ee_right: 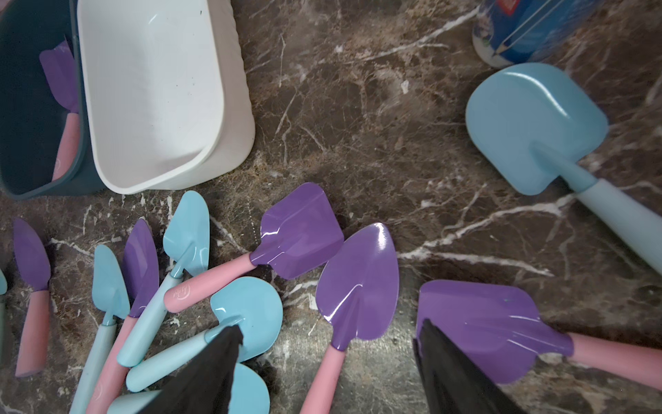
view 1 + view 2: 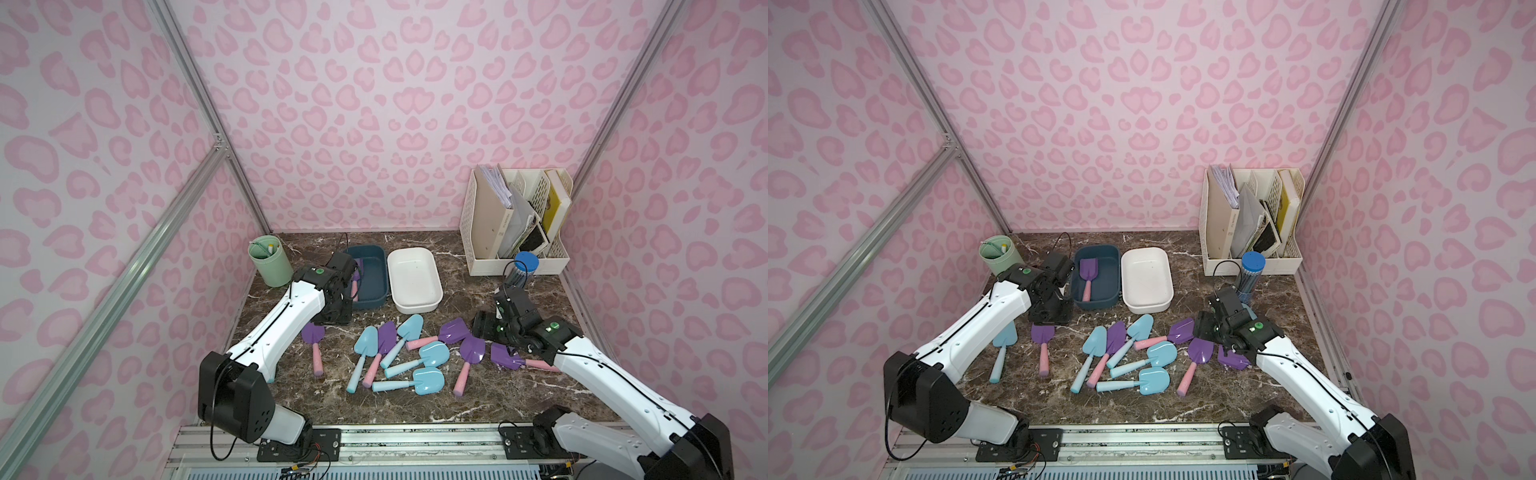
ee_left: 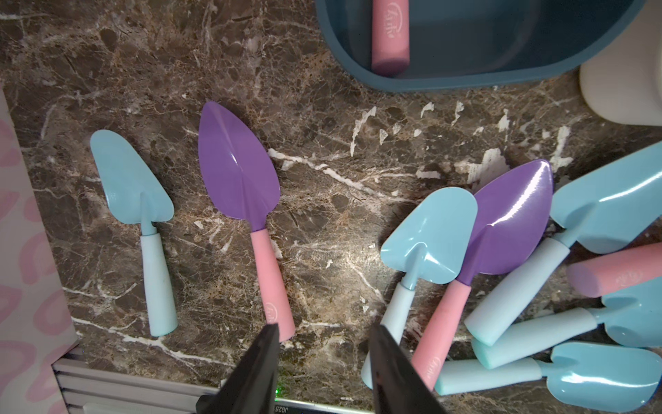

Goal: Sort the small shovels by color and place them into the storage box
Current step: Pick up the shovel from the center of the board.

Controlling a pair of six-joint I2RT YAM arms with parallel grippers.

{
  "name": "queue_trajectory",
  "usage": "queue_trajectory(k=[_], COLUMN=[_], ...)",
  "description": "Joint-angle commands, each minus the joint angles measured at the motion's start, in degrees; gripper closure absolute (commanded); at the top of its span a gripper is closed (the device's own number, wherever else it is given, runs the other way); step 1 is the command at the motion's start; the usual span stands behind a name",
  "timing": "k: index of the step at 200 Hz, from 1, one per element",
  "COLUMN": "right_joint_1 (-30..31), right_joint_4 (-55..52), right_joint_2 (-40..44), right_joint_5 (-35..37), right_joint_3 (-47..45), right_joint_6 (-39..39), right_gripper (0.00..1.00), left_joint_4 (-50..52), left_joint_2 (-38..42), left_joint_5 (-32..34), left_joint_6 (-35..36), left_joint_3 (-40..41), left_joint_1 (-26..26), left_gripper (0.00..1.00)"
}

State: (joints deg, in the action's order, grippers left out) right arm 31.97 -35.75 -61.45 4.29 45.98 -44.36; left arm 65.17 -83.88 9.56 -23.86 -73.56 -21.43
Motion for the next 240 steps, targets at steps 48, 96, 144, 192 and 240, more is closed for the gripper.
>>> queue_trajectory(k=[48, 96, 144, 192, 240], right_joint_1=[3.7, 9.8, 14.8, 17.4, 18.9], right_joint_4=[1.8, 1.8, 2.6, 4.0, 4.1], right_joint_2=[-2.4, -2.5, -3.9, -7.3, -9.2], right_joint_5=[-3.7, -4.8, -4.9, -5.0, -3.9], right_joint_3=[-4.9, -7.7, -10.1, -10.0, -10.1], right_joint_6=[-11.7, -18.6, -23.4, -25.3, -26.5], right_gripper=[0.21, 0.26, 0.28, 0.31, 0.38], left_joint_4=[-1.9, -2.1, -3.3, -4.1, -4.5], left_joint_2=[1.8, 1.9, 3.1, 3.8, 4.2], left_joint_5=[0.2, 0.0, -1.2, -1.9, -3.1], left_joint_6=[-0.8, -0.1, 0.4, 1.2, 2.0], left_joint_3=[3.4, 3.9, 5.9, 6.9, 7.3], left_joint_1=[0.8, 1.3, 2.4, 3.1, 3.6], left_gripper=[0.52, 0.52, 0.52, 0.52, 0.56])
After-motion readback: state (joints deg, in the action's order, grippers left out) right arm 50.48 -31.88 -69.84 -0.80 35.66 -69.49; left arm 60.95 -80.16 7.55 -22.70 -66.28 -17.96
